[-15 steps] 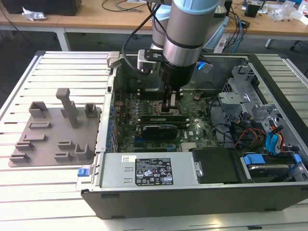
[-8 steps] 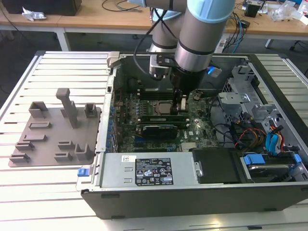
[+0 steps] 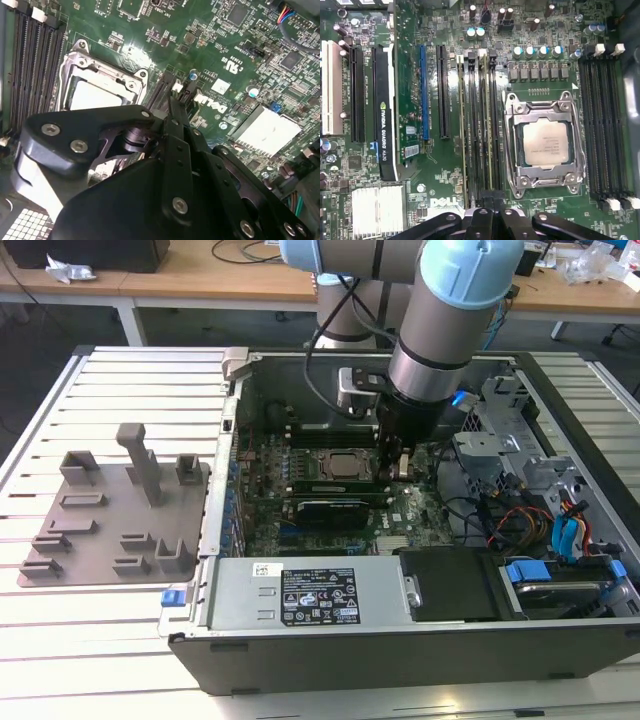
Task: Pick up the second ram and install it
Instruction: 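Press down the second ram until it locks into place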
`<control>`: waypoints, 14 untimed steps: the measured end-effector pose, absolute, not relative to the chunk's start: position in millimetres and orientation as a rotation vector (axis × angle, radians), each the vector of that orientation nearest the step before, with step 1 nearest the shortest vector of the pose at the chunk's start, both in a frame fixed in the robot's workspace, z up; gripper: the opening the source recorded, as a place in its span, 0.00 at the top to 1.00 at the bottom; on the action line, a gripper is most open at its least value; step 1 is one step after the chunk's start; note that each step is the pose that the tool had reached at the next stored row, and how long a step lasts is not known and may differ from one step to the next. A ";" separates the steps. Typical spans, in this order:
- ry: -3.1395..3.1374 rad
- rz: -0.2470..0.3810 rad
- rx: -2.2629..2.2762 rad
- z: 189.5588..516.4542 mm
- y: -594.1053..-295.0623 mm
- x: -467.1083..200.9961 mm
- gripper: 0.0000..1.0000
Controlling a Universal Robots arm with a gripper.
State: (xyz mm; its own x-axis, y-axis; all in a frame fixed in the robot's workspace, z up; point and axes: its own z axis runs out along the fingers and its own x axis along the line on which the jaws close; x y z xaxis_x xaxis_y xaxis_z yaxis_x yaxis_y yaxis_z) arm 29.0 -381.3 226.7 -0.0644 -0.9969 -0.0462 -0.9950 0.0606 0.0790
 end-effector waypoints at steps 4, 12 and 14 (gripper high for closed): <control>-2.277 -0.134 2.140 232.9 -381.0 20.3 0.90; -2.284 -0.119 2.147 232.2 -381.1 -41.1 0.90; -2.286 -0.118 2.148 231.6 -381.0 -50.4 0.90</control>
